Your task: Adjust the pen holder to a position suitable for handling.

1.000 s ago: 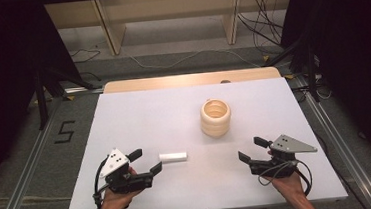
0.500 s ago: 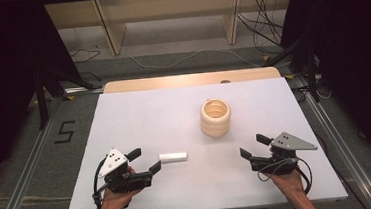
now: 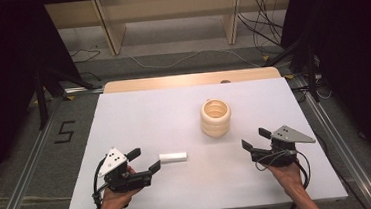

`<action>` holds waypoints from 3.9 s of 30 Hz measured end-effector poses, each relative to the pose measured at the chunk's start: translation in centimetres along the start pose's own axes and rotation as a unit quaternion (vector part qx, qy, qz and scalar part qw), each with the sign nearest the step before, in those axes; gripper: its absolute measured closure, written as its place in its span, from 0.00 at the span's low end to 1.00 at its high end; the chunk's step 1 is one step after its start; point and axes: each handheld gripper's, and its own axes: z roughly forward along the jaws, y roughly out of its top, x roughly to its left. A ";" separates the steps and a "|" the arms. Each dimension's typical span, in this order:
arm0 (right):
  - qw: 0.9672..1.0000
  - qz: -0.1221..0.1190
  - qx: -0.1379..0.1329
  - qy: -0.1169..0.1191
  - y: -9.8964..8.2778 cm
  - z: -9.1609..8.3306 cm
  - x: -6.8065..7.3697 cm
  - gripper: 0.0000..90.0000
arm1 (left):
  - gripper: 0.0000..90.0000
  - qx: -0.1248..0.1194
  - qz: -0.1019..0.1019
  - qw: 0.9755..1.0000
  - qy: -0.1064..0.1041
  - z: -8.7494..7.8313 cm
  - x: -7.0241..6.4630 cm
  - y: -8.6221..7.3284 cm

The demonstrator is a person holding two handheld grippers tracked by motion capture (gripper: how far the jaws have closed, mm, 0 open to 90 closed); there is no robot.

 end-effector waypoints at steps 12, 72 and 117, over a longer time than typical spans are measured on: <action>1.000 0.006 0.007 -0.027 0.4 2.0 -2.0 0.50 | 0.15 -0.002 0.001 1.000 0.002 0.0 0.0 0.0; 0.996 0.052 0.073 -0.024 0.7 12.9 -2.4 1.00 | 0.15 -0.004 0.002 1.000 0.004 0.1 0.1 0.1; 0.998 0.028 0.057 0.000 2.5 14.1 0.2 0.92 | 0.15 -0.011 0.001 1.000 0.004 -0.1 0.1 0.2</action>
